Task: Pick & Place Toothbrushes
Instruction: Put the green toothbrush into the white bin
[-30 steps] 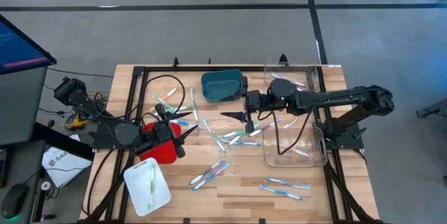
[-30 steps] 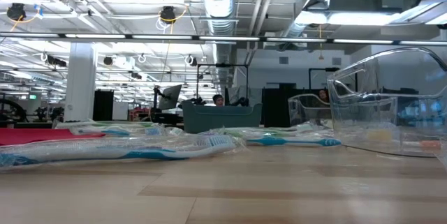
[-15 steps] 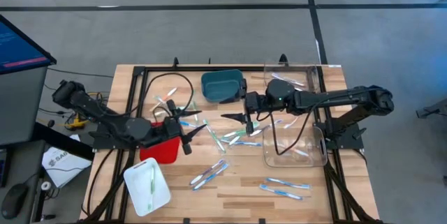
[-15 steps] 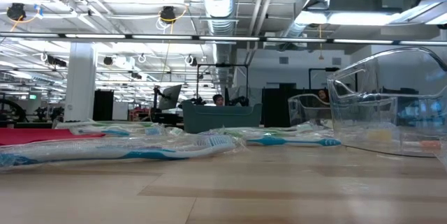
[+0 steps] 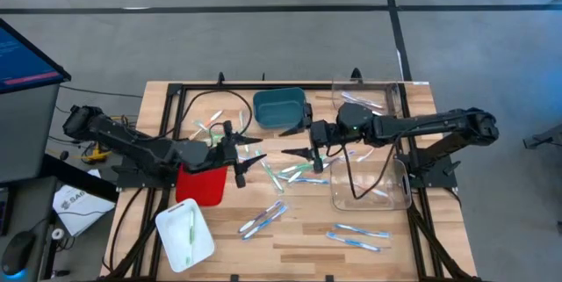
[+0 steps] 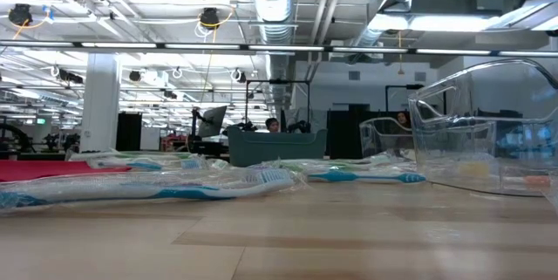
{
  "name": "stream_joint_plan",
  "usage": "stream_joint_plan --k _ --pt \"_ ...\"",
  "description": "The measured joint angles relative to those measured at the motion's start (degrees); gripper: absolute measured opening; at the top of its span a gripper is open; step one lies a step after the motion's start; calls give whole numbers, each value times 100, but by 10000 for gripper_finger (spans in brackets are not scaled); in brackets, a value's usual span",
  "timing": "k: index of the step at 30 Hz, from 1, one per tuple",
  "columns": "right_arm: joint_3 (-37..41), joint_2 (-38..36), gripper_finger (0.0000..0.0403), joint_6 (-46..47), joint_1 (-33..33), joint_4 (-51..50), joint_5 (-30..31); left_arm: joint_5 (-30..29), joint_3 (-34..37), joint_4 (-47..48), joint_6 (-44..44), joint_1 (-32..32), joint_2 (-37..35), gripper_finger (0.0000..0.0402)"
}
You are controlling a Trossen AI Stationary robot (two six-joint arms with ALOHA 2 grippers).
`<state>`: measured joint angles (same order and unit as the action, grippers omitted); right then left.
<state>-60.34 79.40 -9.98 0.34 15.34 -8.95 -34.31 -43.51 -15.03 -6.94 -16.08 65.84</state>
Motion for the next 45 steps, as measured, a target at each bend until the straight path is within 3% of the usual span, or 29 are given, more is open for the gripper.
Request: stream_joint_plan --k 5,11,15,21,27,45 --pt "0 -280 199 -52 -5 -587 -1 976 -2 153 315 475 60 178" --pt "-2 -485 196 -52 0 -1035 -4 1124 -11 198 339 885 468 176" --pt "-2 -479 196 -46 -3 -1130 -2 1310 -159 217 341 1197 985 177" --pt "-2 -478 198 42 -53 -1354 -2 2365 -635 51 593 1581 2139 175" --pt "-2 -562 194 196 -34 -1581 -2 2476 -957 88 802 1740 3105 182" --pt "-2 -822 194 103 185 -1845 24 3478 -1137 -317 1327 1686 4363 188"
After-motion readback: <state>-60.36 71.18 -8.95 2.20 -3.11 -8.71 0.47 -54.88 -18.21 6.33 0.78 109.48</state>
